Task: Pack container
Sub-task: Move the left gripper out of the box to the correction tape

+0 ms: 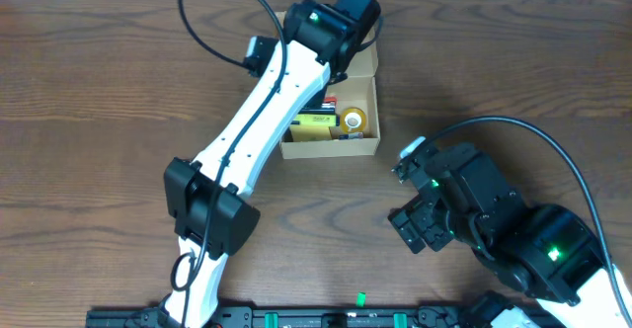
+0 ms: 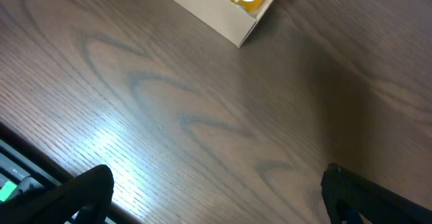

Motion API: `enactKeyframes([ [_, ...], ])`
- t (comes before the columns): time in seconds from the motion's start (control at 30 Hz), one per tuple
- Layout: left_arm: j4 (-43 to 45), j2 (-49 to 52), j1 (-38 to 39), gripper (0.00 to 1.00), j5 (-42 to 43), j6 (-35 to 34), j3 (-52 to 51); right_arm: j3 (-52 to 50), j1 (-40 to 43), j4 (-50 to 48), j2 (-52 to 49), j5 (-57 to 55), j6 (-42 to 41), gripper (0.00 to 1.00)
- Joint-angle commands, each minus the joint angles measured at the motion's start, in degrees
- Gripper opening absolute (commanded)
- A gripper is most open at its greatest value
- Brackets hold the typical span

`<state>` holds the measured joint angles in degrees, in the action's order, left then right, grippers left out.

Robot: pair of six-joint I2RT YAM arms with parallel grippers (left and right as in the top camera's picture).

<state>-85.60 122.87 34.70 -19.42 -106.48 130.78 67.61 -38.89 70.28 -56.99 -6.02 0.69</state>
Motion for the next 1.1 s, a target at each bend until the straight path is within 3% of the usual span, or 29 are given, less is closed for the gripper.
enactKeyframes([
  [0.0, -4.5, -1.9, -0.1, 0.06, -3.5, -4.6, 1.7, -0.1, 0.2, 0.0, 0.0, -0.2, 0.7, 0.99],
  [0.13, -11.2, -1.9, -0.1, 0.06, -6.1, -4.8, 1.7, -0.1, 0.2, 0.0, 0.0, -0.2, 0.7, 0.99],
  [0.23, -11.2, -1.9, -0.8, 0.06, -9.2, 0.3, 1.7, -0.1, 0.2, 0.0, 0.0, -0.2, 0.7, 0.99],
  [0.57, -11.2, -1.9, -8.5, 0.06, -9.5, 4.6, 1.7, -0.1, 0.2, 0.0, 0.0, -0.2, 0.7, 0.99],
  [0.7, -11.2, -1.9, -15.6, 0.06, 3.3, 11.4, 1.0, -0.1, 0.2, 0.0, 0.0, -0.2, 0.7, 0.99],
  [0.93, -10.0, -1.9, -21.2, 0.06, 8.0, 9.7, -8.3, -0.1, 0.2, 0.0, 0.0, -0.2, 0.7, 0.99],
  [1.07, -1.5, -1.9, -22.7, 0.06, 15.8, 11.9, -18.1, -0.1, 0.2, 0.0, 0.0, -0.2, 0.7, 0.99],
])
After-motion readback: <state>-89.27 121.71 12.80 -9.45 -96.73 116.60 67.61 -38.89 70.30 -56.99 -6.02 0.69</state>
